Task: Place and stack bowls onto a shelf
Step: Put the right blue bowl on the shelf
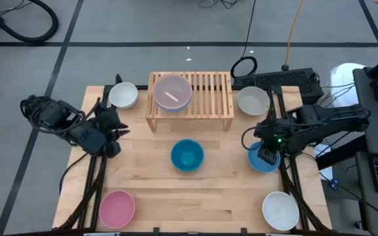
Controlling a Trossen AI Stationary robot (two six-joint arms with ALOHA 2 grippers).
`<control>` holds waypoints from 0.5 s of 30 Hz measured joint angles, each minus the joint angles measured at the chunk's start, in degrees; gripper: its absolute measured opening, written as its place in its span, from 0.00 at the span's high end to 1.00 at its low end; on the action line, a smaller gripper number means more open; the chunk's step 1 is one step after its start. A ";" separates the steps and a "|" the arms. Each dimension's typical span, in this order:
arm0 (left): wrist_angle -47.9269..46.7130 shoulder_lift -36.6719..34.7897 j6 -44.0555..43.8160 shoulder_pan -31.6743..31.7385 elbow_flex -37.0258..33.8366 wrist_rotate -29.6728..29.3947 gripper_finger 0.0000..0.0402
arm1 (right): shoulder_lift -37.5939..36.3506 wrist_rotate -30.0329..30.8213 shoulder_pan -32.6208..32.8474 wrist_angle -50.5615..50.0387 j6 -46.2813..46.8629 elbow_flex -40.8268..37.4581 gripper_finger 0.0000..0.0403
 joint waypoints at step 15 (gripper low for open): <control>0.00 0.09 -4.47 -2.42 -0.02 0.01 0.79 | 3.89 -4.15 0.07 9.83 17.09 -15.34 0.77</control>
